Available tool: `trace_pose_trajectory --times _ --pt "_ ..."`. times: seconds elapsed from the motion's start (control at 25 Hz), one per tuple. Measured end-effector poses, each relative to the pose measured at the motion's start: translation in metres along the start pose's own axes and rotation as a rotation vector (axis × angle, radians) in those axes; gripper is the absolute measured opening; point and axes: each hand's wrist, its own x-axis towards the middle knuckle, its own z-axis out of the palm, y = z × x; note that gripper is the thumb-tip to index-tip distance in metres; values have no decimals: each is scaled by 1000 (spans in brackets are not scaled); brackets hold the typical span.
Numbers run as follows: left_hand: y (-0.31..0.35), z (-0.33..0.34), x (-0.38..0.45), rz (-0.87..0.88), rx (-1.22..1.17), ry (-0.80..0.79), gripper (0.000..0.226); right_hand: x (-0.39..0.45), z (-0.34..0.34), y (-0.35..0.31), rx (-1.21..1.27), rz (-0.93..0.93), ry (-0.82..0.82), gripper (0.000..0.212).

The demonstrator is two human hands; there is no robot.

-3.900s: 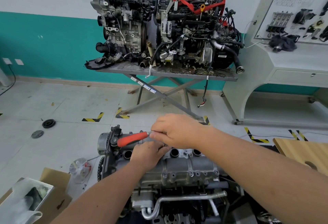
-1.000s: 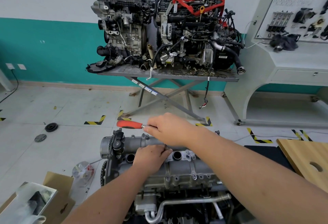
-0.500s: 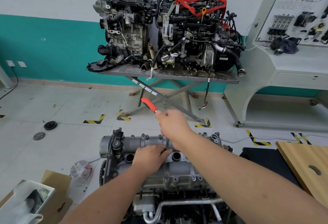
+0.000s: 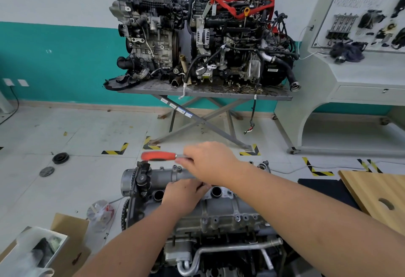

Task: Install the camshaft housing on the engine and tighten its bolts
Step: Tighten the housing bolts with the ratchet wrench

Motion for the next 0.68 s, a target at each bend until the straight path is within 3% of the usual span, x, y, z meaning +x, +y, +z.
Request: trace_pose_trajectory --times 0.12,0.2,0.36,0.48,0.68 --pt "-3 -1 -1 -29 -68 -9 40 6 0 7 94 398 86 37" --pt "-4 0 1 -28 -78 -17 36 7 -6 20 328 692 105 38" --pt "-3 -1 2 -26 -70 -20 38 3 -15 25 1388 1160 173 14" --pt "0 -1 1 -18 -58 -23 38 -2 -8 12 1863 1107 293 15" --pt "0 -4 -2 -22 1 -22 44 -10 21 -11 2032 753 427 28"
